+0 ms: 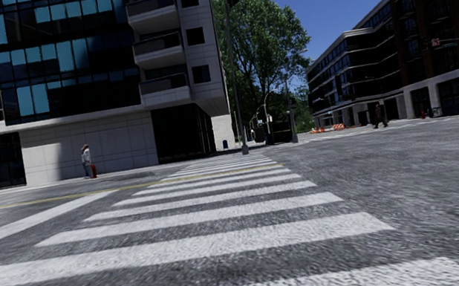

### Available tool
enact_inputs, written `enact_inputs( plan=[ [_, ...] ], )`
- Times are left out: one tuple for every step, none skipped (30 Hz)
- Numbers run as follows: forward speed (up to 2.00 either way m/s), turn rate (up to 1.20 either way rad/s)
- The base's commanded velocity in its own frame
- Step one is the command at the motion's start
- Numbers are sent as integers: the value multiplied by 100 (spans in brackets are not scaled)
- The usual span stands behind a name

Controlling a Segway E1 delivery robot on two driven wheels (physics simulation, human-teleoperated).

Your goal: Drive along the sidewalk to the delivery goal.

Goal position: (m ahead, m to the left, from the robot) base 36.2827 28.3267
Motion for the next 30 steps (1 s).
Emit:
enact_inputs(
  plan=[
    [97,0],
    [92,0],
    [90,0],
    [90,0],
    [89,0],
    [89,0],
    [89,0],
    [89,0],
    [89,0],
    [89,0],
    [89,0],
    [89,0],
    [89,0],
    [89,0],
    [89,0],
    [89,0],
    [89,0],
    [91,0],
    [91,0],
    [91,0],
    [91,0],
    [91,0],
    [91,0],
    [92,0],
    [92,0],
    [93,0],
    [93,0],
    [101,0],
    [113,0],
    [118,0]
  ],
)
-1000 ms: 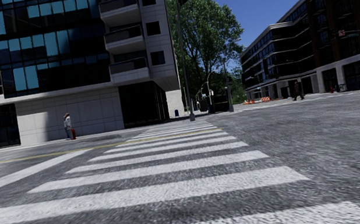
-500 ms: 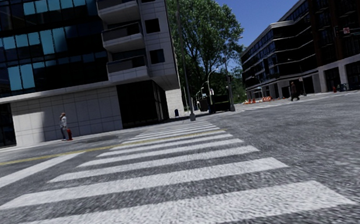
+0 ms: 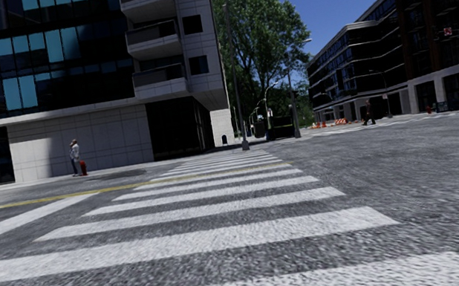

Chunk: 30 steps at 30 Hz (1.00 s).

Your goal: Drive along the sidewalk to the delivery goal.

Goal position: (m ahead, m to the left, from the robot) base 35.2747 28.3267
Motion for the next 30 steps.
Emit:
enact_inputs(
  plan=[
    [118,0],
    [119,0],
    [119,0],
    [119,0],
    [119,0],
    [119,0],
    [119,0],
    [119,0],
    [119,0],
    [119,0],
    [119,0],
    [119,0],
    [119,0],
    [119,0],
    [119,0],
    [119,0],
    [120,0],
    [121,0],
    [121,0],
    [121,0],
    [121,0],
    [121,0],
    [125,0],
    [191,0],
    [194,0],
    [194,0],
    [195,0],
    [195,0],
    [195,0],
    [195,0]
  ],
)
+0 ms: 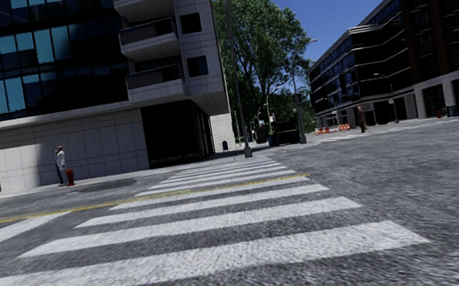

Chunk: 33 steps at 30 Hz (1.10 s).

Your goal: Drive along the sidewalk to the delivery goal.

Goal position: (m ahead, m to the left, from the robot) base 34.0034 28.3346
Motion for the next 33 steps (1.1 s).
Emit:
enact_inputs(
  plan=[
    [195,0],
    [195,0],
    [195,0],
    [195,0],
    [195,0],
    [195,0],
    [195,0],
    [195,0],
    [195,0],
    [195,0],
    [195,0],
    [195,0],
    [195,0],
    [195,0],
    [195,0],
    [195,0],
    [195,0],
    [195,0],
    [195,0],
    [195,0],
    [195,0],
    [195,0],
    [195,0],
    [195,0],
    [195,0],
    [195,0],
    [195,0],
    [195,0],
    [195,0],
    [195,0],
    [195,0],
    [195,0],
    [195,0]
  ],
)
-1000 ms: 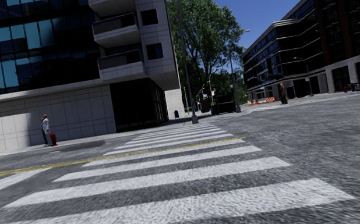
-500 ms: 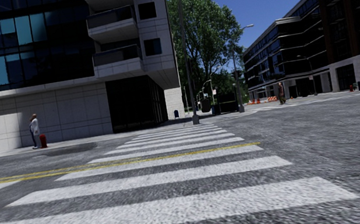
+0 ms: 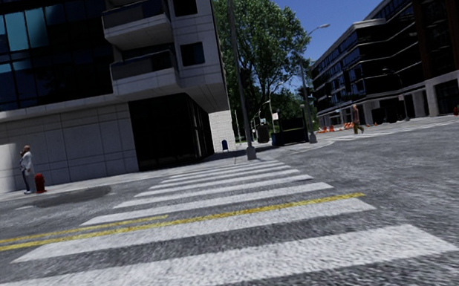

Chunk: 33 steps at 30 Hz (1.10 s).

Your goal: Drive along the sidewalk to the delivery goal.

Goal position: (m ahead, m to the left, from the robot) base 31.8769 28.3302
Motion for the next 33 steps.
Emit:
enact_inputs(
  plan=[
    [195,0],
    [195,0],
    [195,0],
    [195,0],
    [195,0],
    [195,0],
    [195,0],
    [195,0],
    [195,0],
    [195,0],
    [195,0],
    [195,0],
    [195,0],
    [195,0],
    [195,0],
    [195,0],
    [195,0],
    [195,0],
    [195,0],
    [195,0],
    [195,0],
    [195,0],
    [195,0],
    [195,0],
    [195,0],
    [195,0],
    [195,0],
    [195,0],
    [195,0],
    [195,0],
    [195,0],
    [195,0],
    [195,0]
  ],
)
